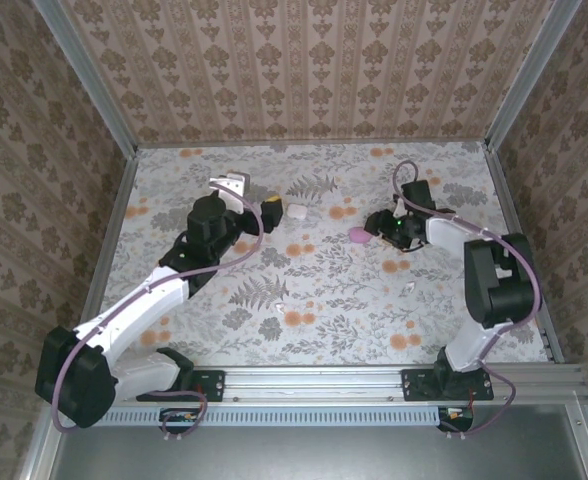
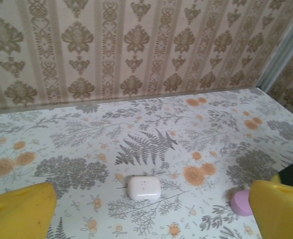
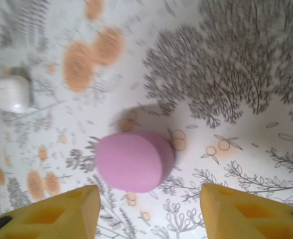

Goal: Insert the wireless bluetooth earbuds into the charging case

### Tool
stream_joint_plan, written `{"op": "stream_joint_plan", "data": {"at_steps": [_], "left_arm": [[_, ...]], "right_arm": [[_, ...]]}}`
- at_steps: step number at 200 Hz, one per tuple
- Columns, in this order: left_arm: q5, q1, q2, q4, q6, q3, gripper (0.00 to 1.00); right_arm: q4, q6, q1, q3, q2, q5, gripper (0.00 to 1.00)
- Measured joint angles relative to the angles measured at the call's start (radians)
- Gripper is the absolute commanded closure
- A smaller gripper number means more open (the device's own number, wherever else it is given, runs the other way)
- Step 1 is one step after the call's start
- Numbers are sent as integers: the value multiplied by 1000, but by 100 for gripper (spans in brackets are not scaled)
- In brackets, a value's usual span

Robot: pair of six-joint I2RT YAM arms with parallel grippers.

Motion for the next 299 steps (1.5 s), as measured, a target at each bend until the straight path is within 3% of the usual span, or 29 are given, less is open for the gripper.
{"op": "stream_joint_plan", "data": {"at_steps": [31,60,143,228,245,299], "left_arm": [[13,59,-4,-10,-24,-33,0],[47,98,-4,-19,-48,-33,0],[83,170,-31,-94,-99,-35,0],[85,202,-116,-143,-108,-63,0],[85,208,-121,-143,-108,-65,0],[88,215,-123,-144,-108,-67,0]], "right_arm": [[45,-89,30,-25,-132,19,43],[68,-194,102,2,-124,19,43],[-71,-557,292,401,213,45,41],[-296,-760,325,780,536,62,36],[-351,-787,325,861,592,52,29],[-492,-893,336,1065,724,28,28]]}}
